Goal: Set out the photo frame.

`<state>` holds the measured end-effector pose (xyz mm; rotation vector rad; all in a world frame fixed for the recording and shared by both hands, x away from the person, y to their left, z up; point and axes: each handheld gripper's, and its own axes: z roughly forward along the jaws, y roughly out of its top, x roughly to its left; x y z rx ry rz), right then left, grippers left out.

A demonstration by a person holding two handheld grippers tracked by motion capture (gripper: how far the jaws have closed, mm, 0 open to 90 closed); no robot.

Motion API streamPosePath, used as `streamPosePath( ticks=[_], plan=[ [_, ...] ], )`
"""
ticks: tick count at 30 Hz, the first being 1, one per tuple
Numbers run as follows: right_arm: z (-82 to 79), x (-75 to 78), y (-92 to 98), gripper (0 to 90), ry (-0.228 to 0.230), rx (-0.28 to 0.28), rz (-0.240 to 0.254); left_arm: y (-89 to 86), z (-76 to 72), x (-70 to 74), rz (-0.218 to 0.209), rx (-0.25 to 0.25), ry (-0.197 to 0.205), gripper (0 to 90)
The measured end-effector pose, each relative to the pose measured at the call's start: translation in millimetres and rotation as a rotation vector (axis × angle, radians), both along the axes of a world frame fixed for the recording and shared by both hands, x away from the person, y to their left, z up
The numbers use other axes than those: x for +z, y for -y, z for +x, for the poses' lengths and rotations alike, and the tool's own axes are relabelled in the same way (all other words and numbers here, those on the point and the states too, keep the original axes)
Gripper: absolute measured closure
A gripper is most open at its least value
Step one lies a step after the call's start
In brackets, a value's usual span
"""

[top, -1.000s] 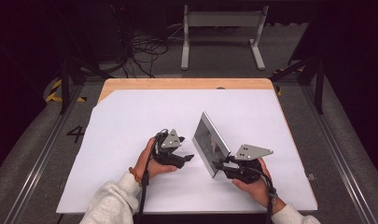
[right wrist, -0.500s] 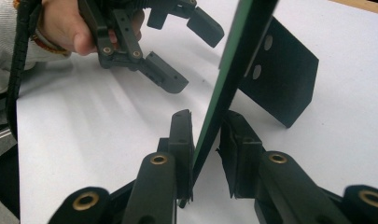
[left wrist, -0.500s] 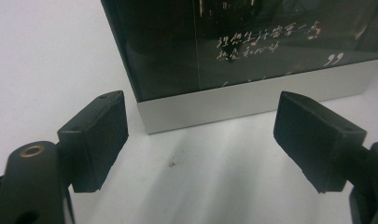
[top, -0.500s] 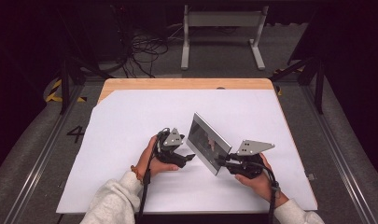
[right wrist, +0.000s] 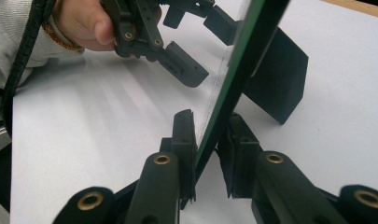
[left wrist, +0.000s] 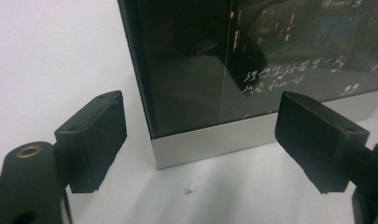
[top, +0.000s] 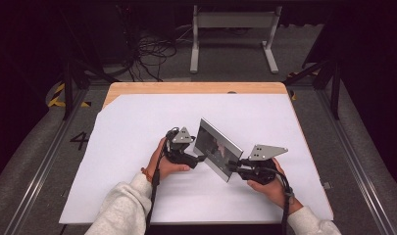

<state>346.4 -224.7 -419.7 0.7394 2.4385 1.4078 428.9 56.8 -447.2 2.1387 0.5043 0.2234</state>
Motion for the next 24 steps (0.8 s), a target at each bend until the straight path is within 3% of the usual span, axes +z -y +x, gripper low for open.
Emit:
streamPosePath(
  ticks=[14, 19, 24],
  plan=[
    [-1.2, -1.6, -0.8, 76.3, 0.014, -0.007, -0.005, 10.8, 6.0, 6.4, -0.027, -0.051, -0.004, 18.6],
    [-3.7, -5.4, -1.2, 72.1, 0.013, -0.024, -0.05, 8.2, 5.4, 7.9, -0.023, -0.058, -0.002, 24.7],
    [-6.9, -5.3, 3.3, 79.1, 0.02, -0.042, -0.066, 5.5, 2.2, 10.6, -0.016, -0.074, 0.001, 27.9]
  ],
)
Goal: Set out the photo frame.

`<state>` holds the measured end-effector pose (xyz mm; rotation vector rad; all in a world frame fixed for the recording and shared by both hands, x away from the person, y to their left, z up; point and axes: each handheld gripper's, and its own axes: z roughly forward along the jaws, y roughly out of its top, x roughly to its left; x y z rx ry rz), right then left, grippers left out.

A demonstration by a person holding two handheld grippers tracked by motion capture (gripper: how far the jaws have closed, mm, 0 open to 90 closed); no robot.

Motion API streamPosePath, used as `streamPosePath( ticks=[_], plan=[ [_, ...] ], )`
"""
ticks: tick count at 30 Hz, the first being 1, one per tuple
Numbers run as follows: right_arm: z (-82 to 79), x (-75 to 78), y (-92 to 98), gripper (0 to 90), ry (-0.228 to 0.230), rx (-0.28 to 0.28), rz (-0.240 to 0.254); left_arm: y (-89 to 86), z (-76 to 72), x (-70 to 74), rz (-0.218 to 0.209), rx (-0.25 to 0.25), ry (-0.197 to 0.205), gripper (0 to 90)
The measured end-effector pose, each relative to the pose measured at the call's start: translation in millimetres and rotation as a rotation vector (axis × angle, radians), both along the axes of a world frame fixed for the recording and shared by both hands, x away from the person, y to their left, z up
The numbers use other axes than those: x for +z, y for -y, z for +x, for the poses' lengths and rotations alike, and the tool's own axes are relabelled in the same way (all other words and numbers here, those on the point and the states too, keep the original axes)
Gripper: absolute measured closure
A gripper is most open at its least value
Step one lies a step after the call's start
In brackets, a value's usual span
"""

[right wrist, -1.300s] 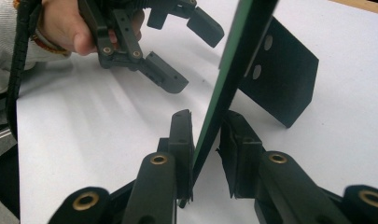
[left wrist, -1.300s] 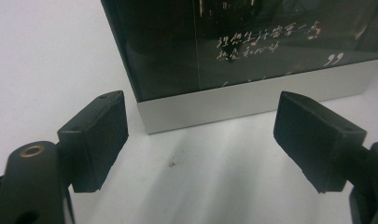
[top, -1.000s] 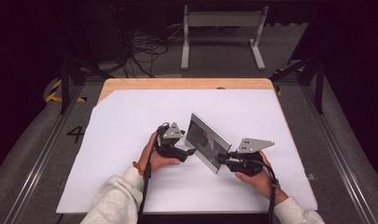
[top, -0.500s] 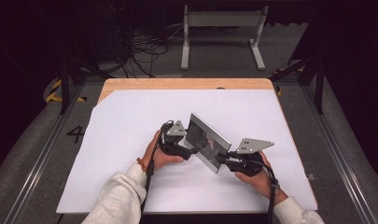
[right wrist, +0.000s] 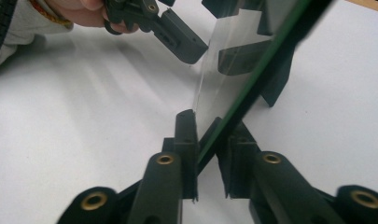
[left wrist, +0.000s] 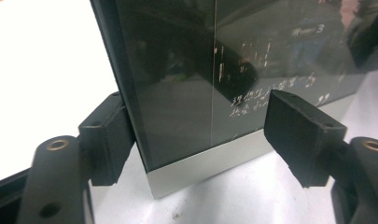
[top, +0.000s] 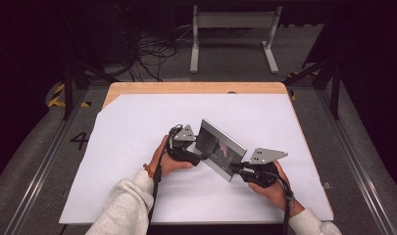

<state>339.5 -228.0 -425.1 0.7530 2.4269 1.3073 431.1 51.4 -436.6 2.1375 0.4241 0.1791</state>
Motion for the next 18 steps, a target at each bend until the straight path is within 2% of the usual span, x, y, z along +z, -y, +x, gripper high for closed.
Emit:
streamPosePath(
  ticks=[9, 12, 16, 18],
  plan=[
    [2.3, -1.0, 0.6, 79.8, -0.009, -0.012, 0.015, -11.2, -8.0, -0.6, 0.02, 0.0, -0.007, 34.8],
    [3.6, -1.9, 0.4, 79.4, -0.016, -0.016, 0.022, -15.4, -9.6, -0.1, 0.012, 0.009, -0.021, 39.9],
    [6.7, -3.1, 0.7, 79.3, -0.029, -0.012, 0.038, -20.8, -13.8, 1.8, 0.027, 0.03, -0.03, 46.4],
    [7.9, -3.6, 1.4, 78.8, -0.036, -0.014, 0.047, -21.7, -16.3, 2.3, 0.036, 0.046, -0.015, 52.4]
  ],
)
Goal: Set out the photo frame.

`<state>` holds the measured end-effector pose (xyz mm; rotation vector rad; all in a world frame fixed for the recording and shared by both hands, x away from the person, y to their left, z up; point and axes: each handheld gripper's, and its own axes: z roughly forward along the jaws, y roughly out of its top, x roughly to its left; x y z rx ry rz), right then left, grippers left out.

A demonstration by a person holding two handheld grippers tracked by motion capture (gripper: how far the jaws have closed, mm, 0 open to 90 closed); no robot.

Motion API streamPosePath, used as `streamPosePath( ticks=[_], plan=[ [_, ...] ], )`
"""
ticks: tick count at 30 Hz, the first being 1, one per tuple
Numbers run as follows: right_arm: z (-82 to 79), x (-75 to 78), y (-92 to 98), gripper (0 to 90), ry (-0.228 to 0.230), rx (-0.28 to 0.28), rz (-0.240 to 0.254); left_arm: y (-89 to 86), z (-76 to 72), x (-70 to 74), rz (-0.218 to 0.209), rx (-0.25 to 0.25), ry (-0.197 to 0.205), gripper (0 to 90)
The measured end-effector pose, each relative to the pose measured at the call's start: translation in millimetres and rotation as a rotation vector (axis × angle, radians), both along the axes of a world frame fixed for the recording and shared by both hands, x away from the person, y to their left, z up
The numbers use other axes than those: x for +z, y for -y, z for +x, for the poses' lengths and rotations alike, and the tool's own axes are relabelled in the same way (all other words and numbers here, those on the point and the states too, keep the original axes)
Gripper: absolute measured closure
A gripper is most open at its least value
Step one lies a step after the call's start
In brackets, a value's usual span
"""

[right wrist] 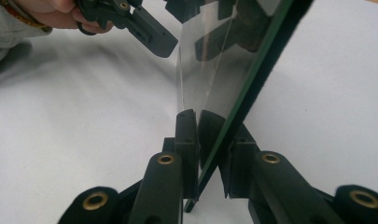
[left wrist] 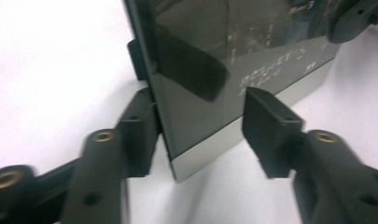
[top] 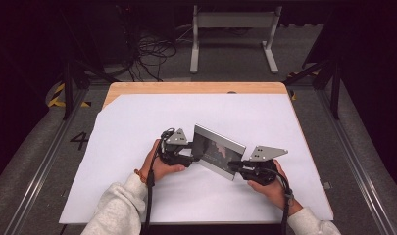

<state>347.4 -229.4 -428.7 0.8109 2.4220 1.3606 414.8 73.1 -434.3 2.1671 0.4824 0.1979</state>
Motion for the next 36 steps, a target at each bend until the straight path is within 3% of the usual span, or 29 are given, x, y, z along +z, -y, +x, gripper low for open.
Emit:
streamPosePath(
  ticks=[13, 20, 29, 36],
  plan=[
    [4.5, 1.5, -3.2, 74.7, 0.026, -0.024, -0.023, -10.7, -17.2, 2.2, 0.049, 0.008, 0.051, 61.3],
    [4.5, 2.7, -6.2, 73.1, 0.029, -0.033, -0.032, -13.9, -22.5, 2.0, 0.055, 0.016, 0.051, 62.9],
    [7.3, -0.2, 3.7, 70.8, 0.001, -0.075, -0.02, -13.9, -21.7, 0.3, 0.054, 0.025, 0.049, 65.4],
    [3.7, -2.2, 17.3, 78.3, -0.027, -0.075, 0.01, -15.6, -25.0, -0.6, 0.066, 0.029, 0.052, 68.6]
  ],
)
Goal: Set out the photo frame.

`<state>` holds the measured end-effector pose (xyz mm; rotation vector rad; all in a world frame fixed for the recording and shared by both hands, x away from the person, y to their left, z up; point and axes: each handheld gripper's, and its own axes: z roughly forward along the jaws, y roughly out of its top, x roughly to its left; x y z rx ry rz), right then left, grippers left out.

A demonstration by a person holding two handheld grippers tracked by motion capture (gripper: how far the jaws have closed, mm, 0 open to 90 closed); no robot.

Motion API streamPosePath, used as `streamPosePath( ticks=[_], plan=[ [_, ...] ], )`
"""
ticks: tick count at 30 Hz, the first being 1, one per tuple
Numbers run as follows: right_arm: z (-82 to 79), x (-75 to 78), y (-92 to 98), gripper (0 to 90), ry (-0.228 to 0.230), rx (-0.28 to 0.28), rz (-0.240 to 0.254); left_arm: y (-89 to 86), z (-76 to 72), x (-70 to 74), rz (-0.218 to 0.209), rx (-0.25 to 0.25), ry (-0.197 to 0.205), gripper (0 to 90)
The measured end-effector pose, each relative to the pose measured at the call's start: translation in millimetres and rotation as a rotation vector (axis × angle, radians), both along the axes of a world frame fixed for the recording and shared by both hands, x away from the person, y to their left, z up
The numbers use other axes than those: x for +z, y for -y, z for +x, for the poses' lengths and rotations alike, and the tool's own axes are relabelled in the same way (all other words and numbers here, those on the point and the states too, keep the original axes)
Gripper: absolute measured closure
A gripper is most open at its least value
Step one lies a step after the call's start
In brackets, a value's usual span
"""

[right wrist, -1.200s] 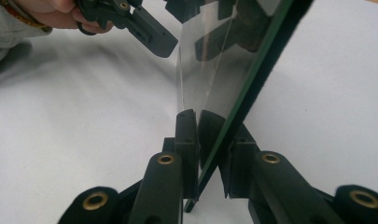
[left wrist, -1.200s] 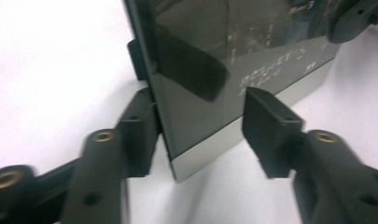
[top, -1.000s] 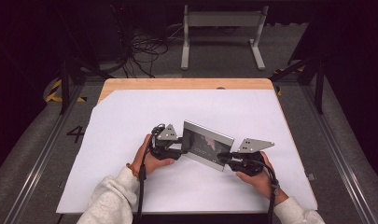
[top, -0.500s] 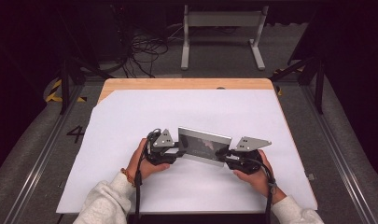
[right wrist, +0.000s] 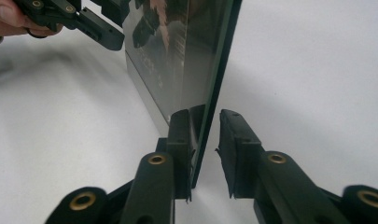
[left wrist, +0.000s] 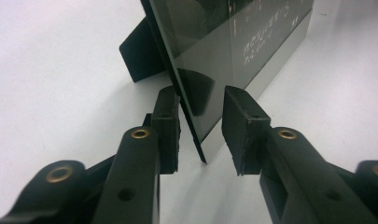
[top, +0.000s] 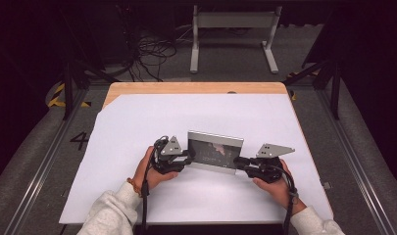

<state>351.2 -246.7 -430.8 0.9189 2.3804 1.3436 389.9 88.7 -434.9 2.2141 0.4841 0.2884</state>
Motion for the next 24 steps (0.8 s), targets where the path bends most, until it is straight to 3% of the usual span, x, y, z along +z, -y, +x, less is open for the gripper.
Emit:
streamPosePath(
  ticks=[4, 14, 24],
  plan=[
    [-0.9, -0.2, -4.1, 80.3, 0.02, -0.003, -0.024, -1.1, -1.8, -1.4, 0.008, 0.005, 0.004, 70.2],
    [6.7, -1.7, -12.8, 78.0, 0.036, -0.05, -0.023, -5.0, -3.0, -1.9, 0.022, 0.03, 0.012, 71.8],
    [7.4, -2.6, -20.4, 77.3, 0.05, -0.058, -0.031, -8.3, -4.0, -2.3, 0.036, 0.048, 0.026, 72.9]
  ],
)
